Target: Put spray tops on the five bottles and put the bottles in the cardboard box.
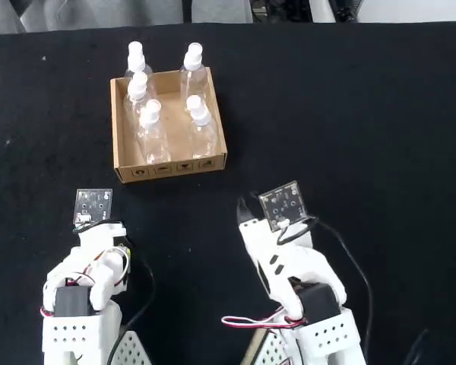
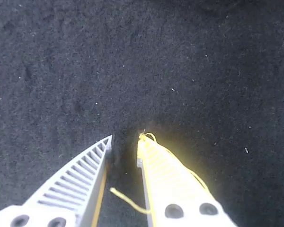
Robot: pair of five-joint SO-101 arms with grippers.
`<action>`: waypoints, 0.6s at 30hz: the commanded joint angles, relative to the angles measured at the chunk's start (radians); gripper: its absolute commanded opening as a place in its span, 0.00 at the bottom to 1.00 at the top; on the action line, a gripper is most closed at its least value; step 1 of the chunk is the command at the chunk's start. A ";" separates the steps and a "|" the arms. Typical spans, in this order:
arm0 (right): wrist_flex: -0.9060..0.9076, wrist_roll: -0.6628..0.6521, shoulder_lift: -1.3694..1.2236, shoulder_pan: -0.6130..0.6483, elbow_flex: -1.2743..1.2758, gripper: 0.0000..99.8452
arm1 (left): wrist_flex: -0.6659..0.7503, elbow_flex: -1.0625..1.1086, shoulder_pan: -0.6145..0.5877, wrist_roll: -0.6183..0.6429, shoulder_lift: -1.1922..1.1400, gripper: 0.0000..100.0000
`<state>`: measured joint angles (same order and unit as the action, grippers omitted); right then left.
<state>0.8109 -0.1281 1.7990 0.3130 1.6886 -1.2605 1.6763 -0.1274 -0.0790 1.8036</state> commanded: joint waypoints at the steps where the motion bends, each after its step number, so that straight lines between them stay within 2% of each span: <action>1: 0.055 -0.011 0.097 -0.031 -0.005 0.01 | -0.006 0.025 -0.004 -0.008 0.008 0.08; 18: 0.327 -0.011 0.097 -0.031 -0.005 0.01 | -0.006 0.025 -0.004 -0.008 0.008 0.08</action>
<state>1.1101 -0.1297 1.7990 0.3130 1.6886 -1.2605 1.6763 -0.1274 -0.0790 1.8036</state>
